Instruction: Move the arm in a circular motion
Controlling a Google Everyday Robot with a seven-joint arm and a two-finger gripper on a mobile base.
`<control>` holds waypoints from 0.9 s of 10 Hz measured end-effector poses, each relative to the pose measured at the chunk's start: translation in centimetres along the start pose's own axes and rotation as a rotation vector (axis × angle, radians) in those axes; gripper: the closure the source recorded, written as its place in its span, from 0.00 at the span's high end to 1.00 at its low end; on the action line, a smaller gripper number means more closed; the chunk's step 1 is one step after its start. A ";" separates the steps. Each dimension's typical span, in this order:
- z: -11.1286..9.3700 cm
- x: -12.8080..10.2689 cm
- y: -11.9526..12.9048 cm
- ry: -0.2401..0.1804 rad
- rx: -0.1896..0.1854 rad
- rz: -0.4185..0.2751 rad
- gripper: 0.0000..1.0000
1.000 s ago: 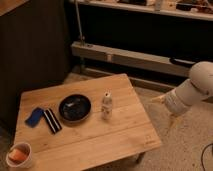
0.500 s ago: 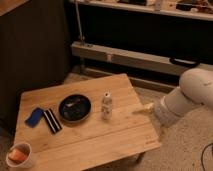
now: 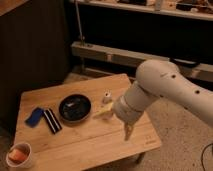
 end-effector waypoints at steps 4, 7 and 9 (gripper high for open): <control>2.9 -1.9 -10.1 -0.014 -0.008 -0.156 0.80; 2.9 1.1 -13.2 0.050 0.014 -0.141 0.80; 1.5 4.7 -13.3 0.088 0.026 -0.118 0.80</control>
